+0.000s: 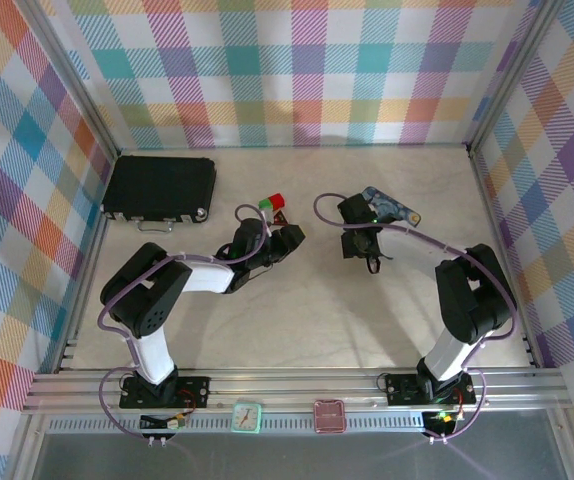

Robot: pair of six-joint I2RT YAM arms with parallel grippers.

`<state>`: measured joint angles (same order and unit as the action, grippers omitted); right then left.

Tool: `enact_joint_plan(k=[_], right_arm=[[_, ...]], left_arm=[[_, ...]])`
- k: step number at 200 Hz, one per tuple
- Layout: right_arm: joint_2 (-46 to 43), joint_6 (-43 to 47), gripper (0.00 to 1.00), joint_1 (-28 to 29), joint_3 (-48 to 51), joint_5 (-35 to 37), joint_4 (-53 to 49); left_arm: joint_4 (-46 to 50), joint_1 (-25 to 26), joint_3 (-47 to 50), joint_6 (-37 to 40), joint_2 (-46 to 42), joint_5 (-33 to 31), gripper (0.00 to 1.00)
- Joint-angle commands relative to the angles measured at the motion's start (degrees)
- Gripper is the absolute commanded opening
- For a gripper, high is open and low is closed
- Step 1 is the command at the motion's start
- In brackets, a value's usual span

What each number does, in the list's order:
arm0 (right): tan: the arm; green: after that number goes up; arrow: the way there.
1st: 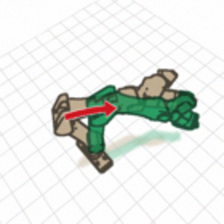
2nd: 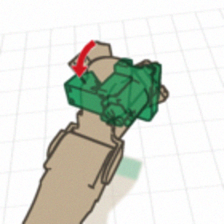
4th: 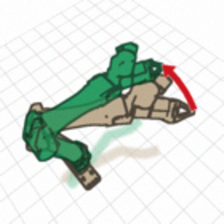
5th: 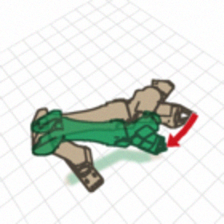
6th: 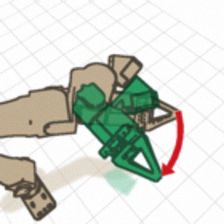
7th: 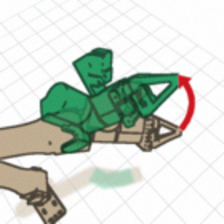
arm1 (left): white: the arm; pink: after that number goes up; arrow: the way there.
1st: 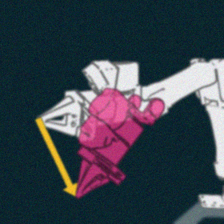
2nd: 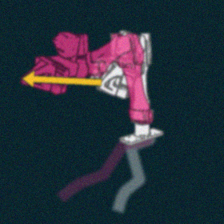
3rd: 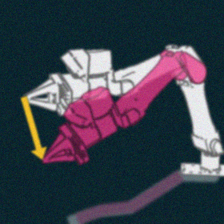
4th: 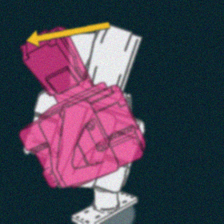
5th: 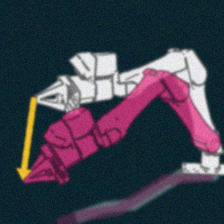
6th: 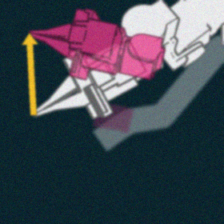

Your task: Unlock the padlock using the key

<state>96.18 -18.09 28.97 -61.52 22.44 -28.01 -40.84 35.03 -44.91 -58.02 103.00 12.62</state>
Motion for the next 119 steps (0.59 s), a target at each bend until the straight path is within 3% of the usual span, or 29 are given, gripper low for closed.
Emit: enact_joint_plan(k=[1,119], right_arm=[[0.9,0.3,0.6,0.6,2.5,-3.7,2.5],[9.7,-1.7,0.56,0.6,-5.4,8.8,-4.0]], left_arm=[[-2.4,-1.0,0.6,0.3,-1.4,1.3,0.5],[-6.0,-1.7,-0.2,-1.5,0.8,2.4,0.5]])
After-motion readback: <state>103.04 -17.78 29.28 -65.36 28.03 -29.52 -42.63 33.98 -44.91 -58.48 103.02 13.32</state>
